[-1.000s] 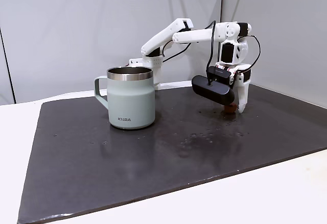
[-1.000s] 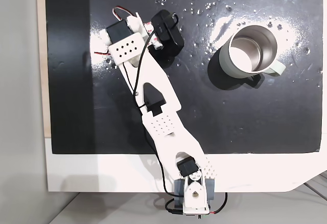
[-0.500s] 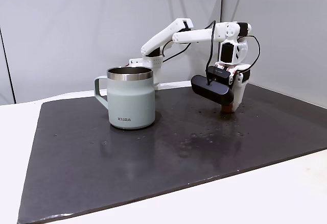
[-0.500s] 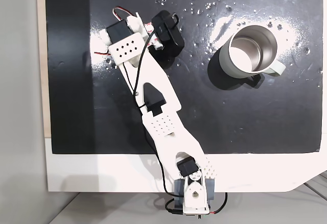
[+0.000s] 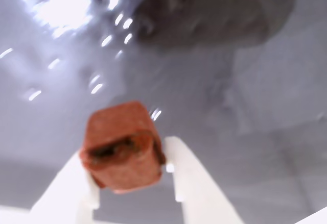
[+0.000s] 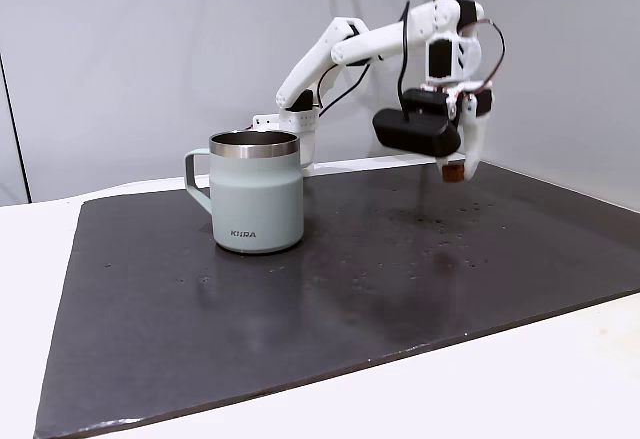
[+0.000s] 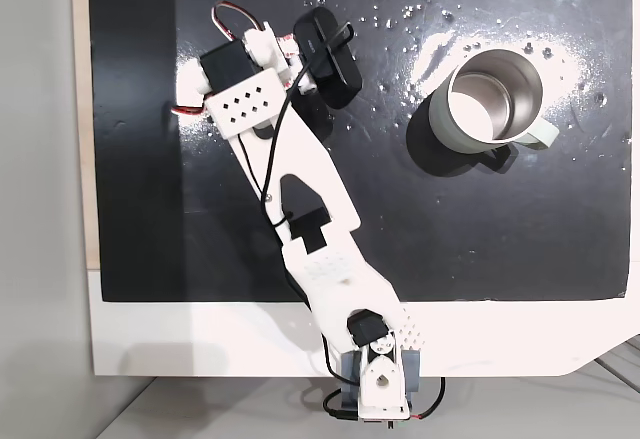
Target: Grasp a cube and put it in the cup.
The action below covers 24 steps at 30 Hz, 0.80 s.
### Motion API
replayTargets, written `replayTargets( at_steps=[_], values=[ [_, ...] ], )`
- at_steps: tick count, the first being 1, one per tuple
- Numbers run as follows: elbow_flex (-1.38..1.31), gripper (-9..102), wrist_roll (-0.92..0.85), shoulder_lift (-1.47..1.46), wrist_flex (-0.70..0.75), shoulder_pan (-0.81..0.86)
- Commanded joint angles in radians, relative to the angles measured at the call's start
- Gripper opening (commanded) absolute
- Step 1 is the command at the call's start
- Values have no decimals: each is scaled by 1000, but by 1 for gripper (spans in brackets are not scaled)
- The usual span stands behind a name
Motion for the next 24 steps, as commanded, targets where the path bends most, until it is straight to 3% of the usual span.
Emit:
replayTargets(
  at_steps=[1, 10, 19, 24],
  values=[
    [63, 4, 21, 230, -37, 8],
    [202, 4, 58, 552, -54, 91],
    [224, 3, 77, 606, -49, 133],
    [186, 2, 114, 611, -64, 245]
  ],
)
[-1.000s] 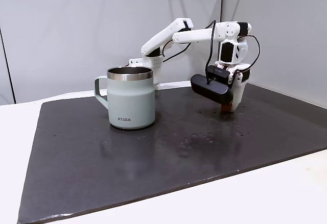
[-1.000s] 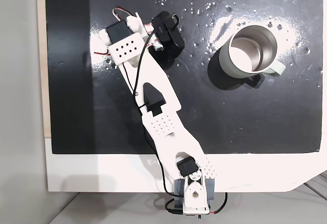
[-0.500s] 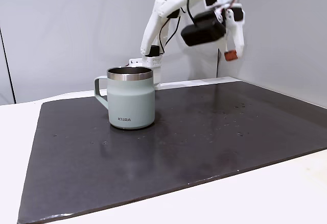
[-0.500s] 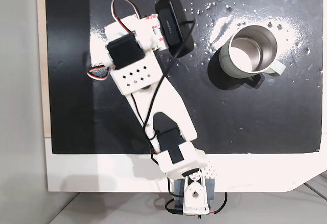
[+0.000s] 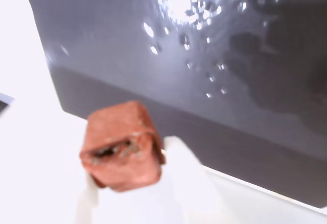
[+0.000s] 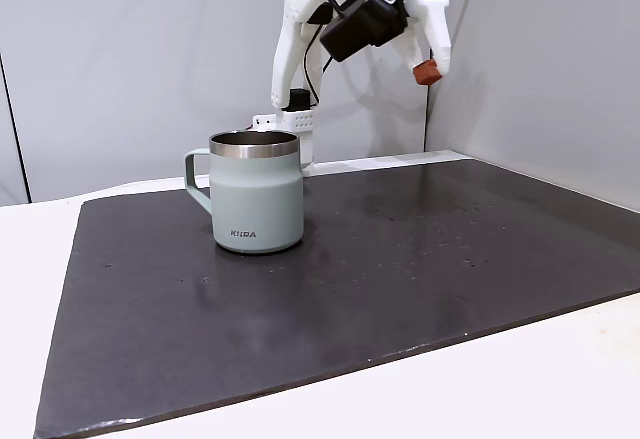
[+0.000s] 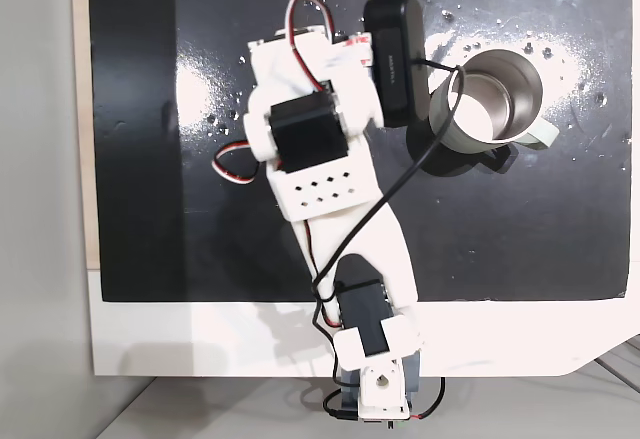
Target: Grasp a cube and put it in the cup.
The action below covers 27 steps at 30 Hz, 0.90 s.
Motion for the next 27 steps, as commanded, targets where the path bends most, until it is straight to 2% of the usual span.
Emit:
replayTargets(
  at_steps=[1, 15, 27],
  values=[
    [-60, 3, 23, 77, -28, 100],
    [-89, 2, -15, 147, 23, 540],
    [-81, 2, -146, 25, 101, 739]
  ],
)
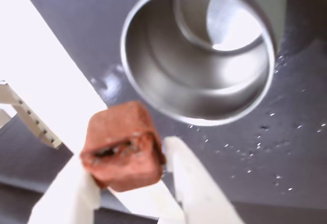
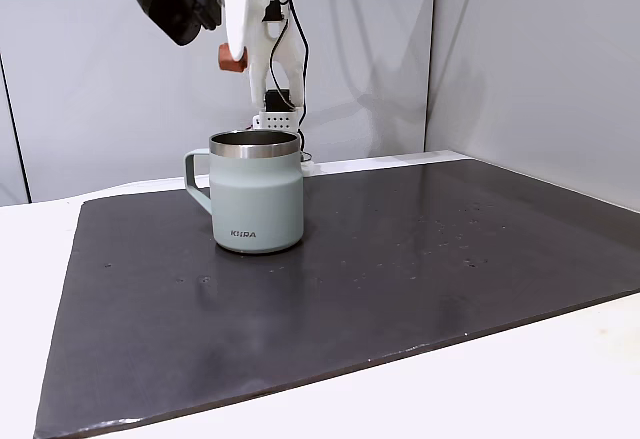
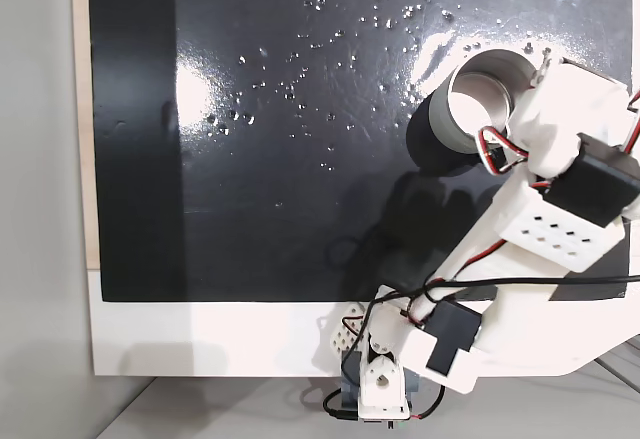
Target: Grasp a cube and put it in the cup.
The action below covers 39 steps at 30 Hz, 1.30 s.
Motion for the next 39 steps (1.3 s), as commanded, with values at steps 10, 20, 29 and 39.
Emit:
replayTargets(
  at_steps=[10, 20, 29, 39],
  values=[
    [67, 1, -144, -110, 17, 23],
    [57, 1, -173, -130, 18, -26],
    [55, 8, -175, -130, 18, -51],
    [44, 28, -175, -114, 20, -61]
  ],
)
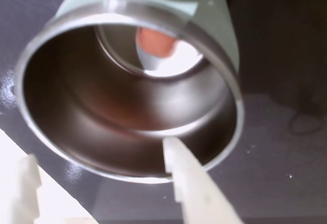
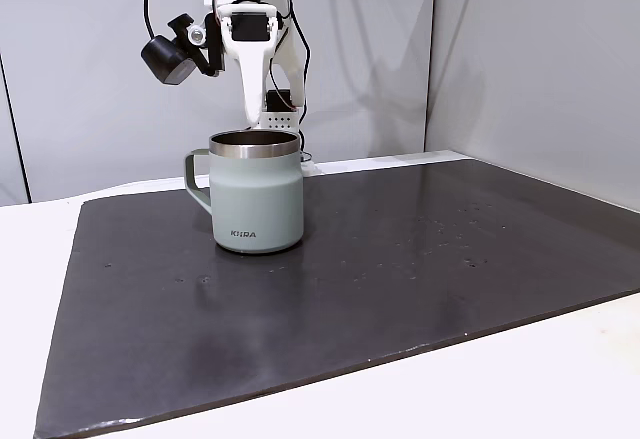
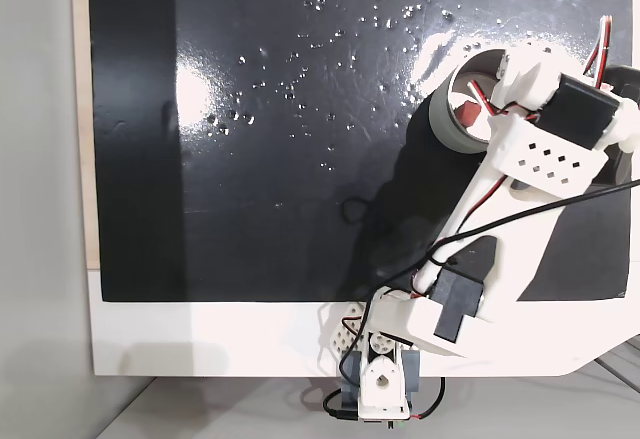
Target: Grasp a cube and put it in the cup.
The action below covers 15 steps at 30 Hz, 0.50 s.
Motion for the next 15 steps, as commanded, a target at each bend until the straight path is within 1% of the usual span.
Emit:
replayTargets(
  at_steps=[1, 15],
  values=[
    [-34, 28, -9, 32, 8, -8],
    [12, 26, -6, 118, 8, -84]
  ],
)
